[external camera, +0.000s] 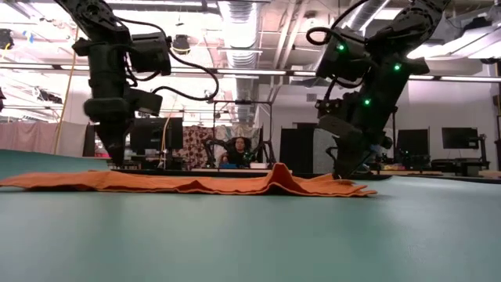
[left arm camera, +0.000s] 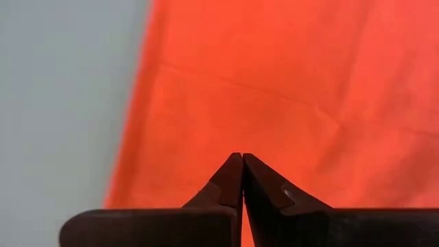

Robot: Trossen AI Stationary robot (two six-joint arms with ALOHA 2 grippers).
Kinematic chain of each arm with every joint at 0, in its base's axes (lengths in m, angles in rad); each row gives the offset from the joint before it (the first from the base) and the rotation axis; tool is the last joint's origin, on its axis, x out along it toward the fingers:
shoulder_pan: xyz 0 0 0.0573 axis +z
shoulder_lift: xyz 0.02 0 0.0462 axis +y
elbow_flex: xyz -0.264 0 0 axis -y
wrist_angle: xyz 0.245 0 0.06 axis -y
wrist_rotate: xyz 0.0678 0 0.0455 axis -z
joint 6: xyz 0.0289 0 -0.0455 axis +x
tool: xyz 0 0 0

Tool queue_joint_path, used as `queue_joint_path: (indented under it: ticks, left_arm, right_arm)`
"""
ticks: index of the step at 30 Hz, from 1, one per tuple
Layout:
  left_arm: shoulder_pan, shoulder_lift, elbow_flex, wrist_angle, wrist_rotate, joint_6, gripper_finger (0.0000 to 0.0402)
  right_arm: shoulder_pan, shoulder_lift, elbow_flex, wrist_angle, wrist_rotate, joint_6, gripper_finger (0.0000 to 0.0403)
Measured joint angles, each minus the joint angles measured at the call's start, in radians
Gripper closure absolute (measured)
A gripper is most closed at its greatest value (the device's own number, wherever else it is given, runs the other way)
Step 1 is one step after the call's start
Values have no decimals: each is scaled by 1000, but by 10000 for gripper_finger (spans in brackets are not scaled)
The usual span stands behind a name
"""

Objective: Roll towel
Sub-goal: Roll the towel

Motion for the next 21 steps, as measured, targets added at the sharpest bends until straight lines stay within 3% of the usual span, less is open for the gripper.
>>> queue_joint_path:
  ticks: [8,21]
  left_arm:
    - [-130,0,-4,3,-13,-58,401]
    - [-168,0,-4,-15,-64,-82,401]
  right_arm:
    - [118,-1,0,124,9,9,363]
    - [223,17,0,182,44,22,394]
